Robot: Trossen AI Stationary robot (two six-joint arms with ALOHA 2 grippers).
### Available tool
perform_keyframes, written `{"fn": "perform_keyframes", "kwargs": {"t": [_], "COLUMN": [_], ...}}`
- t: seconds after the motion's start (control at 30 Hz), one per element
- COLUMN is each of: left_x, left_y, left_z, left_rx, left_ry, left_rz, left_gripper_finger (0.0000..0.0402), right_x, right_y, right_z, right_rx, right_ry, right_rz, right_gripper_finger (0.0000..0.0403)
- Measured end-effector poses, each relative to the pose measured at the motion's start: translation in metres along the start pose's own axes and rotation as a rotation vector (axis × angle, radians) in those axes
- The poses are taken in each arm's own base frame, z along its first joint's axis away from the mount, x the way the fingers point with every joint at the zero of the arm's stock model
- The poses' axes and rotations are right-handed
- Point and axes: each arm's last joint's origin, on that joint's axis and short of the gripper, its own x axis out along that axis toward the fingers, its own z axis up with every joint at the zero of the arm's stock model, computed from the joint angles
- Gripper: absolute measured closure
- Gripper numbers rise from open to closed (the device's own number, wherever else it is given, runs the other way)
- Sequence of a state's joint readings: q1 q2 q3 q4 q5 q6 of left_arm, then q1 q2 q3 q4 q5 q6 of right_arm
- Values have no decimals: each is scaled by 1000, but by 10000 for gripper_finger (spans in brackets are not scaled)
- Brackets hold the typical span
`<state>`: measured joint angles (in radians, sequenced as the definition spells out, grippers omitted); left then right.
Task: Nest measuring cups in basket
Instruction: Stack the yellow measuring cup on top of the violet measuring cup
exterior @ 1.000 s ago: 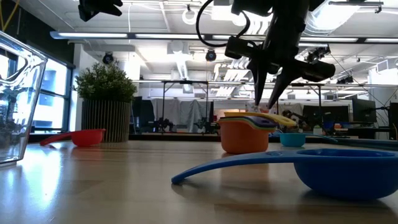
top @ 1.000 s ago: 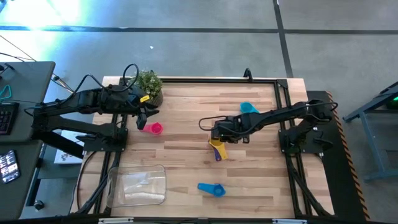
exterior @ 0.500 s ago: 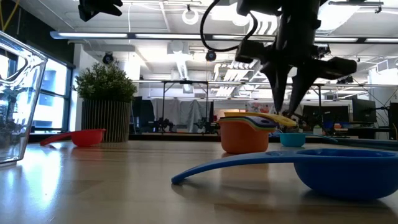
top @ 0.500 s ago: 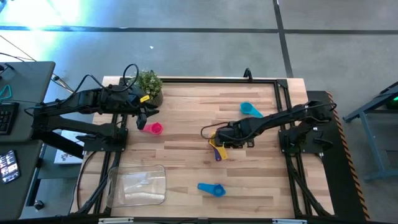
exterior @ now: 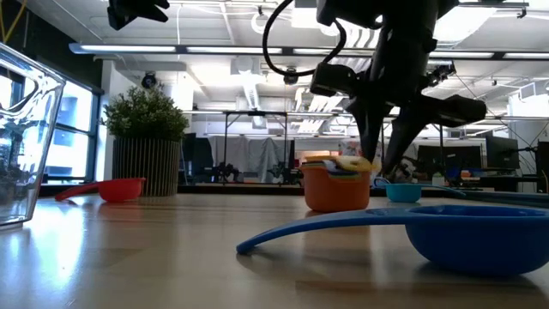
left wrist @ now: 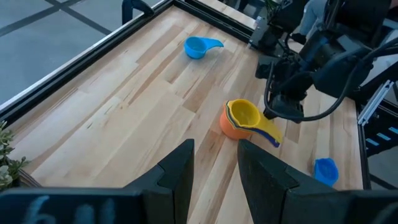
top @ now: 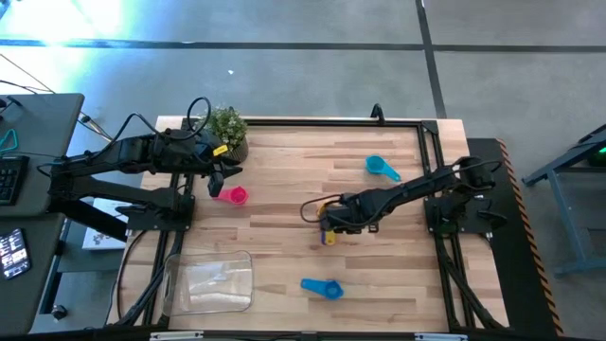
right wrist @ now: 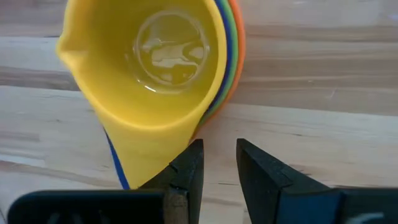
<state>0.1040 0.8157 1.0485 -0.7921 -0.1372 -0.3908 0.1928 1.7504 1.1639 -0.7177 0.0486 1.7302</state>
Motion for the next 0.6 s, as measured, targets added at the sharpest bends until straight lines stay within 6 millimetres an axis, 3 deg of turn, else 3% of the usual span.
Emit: {"fn": "perform_keyframes", "kwargs": {"t": [0.37,0.6], "left_x": [0,0], "left_y": [0,0], "left_z": [0,0], "left_rx": [1,1], "left_ry": [0,0], "left_rz": [1,0], "left_gripper_finger": [287,287], "right_x": [-2,-2], "right_y": [8,4], "right_z": [-4,-3], "right_rx": [-3,-7], "right_ry": [58,52], "right_rz": [74,32], "right_gripper_finger": [316,316]}}
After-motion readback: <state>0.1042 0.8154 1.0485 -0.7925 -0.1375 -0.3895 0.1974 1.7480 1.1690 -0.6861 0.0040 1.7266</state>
